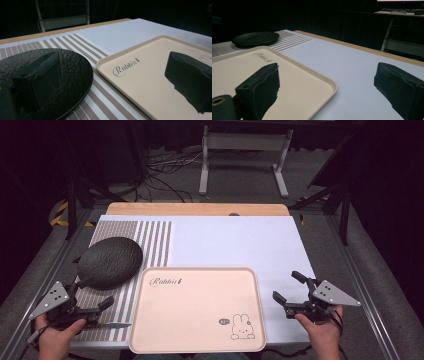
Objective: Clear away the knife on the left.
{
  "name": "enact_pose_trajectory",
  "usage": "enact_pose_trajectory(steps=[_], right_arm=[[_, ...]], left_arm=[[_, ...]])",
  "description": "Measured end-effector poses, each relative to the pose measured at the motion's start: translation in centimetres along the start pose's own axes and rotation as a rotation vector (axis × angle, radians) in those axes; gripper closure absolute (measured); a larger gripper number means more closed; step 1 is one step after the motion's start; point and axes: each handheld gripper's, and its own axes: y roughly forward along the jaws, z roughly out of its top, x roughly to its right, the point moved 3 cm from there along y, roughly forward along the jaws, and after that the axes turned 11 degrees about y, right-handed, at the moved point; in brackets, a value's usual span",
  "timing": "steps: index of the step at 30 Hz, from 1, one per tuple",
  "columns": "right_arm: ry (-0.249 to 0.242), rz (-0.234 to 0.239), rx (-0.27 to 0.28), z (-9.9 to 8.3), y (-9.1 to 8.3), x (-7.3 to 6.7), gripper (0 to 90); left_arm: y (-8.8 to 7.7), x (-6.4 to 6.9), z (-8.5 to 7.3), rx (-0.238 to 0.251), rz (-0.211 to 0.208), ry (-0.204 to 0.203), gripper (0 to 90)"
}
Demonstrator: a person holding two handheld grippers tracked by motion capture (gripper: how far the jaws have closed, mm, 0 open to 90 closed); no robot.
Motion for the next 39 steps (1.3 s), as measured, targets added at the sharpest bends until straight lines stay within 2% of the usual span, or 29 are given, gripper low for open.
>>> enact_pose_trajectory(steps=[3,6,7,8,11,15,16,20,24,29,31,39], right_arm=[[0.005,0.002,0.000,0.0,-0.1,0.1,6.8],[0.007,-0.002,-0.001,0.0,-0.1,0.1,7.0],[0.007,-0.002,-0.001,0.0,-0.1,0.1,7.0],[0.008,0.001,-0.001,-0.1,-0.1,0.2,7.0],[0.008,0.001,-0.011,-0.2,0.0,0.2,7.0],[0.009,0.005,-0.009,-0.2,0.1,0.2,7.0],[0.008,0.005,-0.013,-0.3,0.1,0.2,7.0],[0.010,0.003,-0.017,-0.4,0.2,0.2,6.8],[0.011,0.007,-0.015,-0.4,0.2,0.3,6.7],[0.015,0.010,-0.022,-0.6,0.2,0.3,6.7],[0.014,0.011,-0.024,-0.6,0.2,0.2,6.6],[0.015,0.007,-0.025,-0.7,0.3,0.2,5.7]], left_arm=[[0.1,0.0,0.4,-0.045,-0.016,0.026,3.5],[0.1,-0.2,0.8,-0.123,-0.029,0.074,5.5],[0.1,-0.2,0.8,-0.123,-0.029,0.074,5.6],[0.1,-0.3,1.0,-0.155,-0.029,0.104,5.6],[0.1,-0.4,1.2,-0.208,-0.070,0.118,6.2],[0.2,-0.4,1.8,-0.304,-0.137,0.168,6.3],[0.2,-0.4,1.8,-0.304,-0.137,0.168,6.3],[0.3,-0.5,2.2,-0.399,-0.184,0.205,6.4],[0.2,-0.7,2.4,-0.476,-0.210,0.236,6.7],[0.0,-0.9,2.8,-0.553,-0.212,0.290,7.8],[-0.1,-0.9,3.0,-0.589,-0.225,0.306,7.9],[-0.2,-1.0,3.4,-0.682,-0.275,0.339,8.9]])
